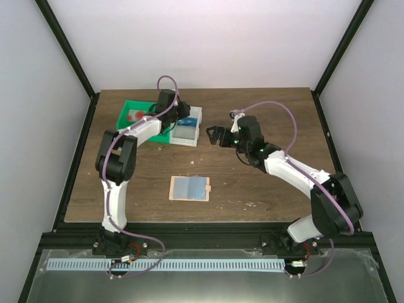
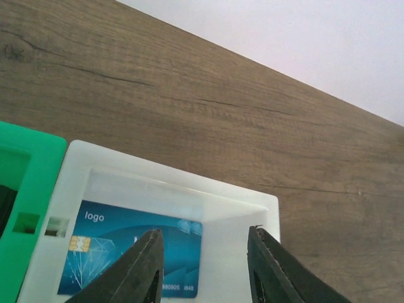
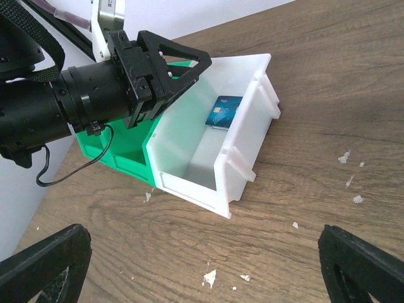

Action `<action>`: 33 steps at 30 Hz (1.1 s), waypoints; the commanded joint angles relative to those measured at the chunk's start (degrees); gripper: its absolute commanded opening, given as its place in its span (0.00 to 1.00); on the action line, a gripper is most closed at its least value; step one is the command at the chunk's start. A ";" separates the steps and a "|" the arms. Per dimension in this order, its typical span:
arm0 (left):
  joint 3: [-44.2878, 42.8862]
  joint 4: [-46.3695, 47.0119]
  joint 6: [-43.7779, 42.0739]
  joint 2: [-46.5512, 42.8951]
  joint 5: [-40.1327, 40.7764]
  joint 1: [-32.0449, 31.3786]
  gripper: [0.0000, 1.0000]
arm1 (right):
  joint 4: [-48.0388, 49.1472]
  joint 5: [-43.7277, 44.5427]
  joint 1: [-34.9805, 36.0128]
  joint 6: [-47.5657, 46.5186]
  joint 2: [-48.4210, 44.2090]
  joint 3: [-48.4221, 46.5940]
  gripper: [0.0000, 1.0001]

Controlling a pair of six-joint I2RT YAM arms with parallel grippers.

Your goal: Take the credit cards out of the card holder

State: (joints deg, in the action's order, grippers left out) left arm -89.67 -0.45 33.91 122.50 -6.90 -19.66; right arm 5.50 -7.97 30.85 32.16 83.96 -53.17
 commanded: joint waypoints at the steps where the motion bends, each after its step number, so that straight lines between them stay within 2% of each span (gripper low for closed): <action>1: -2.06 -2.42 -0.84 -5.63 -2.86 -0.29 0.45 | -4.12 -0.15 -0.50 -1.69 -4.41 -2.29 1.00; 3: -1.95 -4.19 -1.47 -8.41 -3.91 -0.29 0.72 | -7.72 1.36 -0.53 -2.21 -5.97 -3.41 1.00; 4: -1.75 -5.24 -2.17 -10.01 -4.31 -0.31 0.95 | -9.70 2.19 -0.45 -2.39 -6.86 -3.58 1.00; 5: -1.48 -6.50 -2.87 -11.58 -4.54 -0.29 0.99 | -11.42 2.98 -0.44 -2.68 -8.02 -3.56 1.00; 14: 5.89 -15.67 -7.94 -28.57 -9.51 -0.50 1.00 | -25.91 8.47 -0.44 -1.90 -25.24 -2.94 1.00; 17: 9.95 -17.03 -9.93 -34.90 -14.12 -0.64 1.00 | -29.35 7.68 -0.46 -3.40 -30.12 -3.66 1.00; 22: 21.57 -14.48 -10.62 -48.89 -24.51 -0.81 1.00 | -34.33 6.72 -0.53 -3.87 -36.40 -4.67 1.00; 27: 32.22 -11.80 -8.57 -64.78 -25.42 -0.97 1.00 | -36.84 5.55 -0.51 -2.23 -40.26 -4.34 1.00; 33: 41.55 -9.91 -5.11 -75.75 -26.33 -1.08 1.00 | -35.91 3.88 -0.53 0.05 -44.50 -1.24 1.00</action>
State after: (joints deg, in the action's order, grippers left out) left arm -52.73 -12.01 26.65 50.61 -31.75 -20.58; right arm -29.28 -2.79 30.74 30.65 41.93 -55.37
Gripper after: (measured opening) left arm 0.997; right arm 0.997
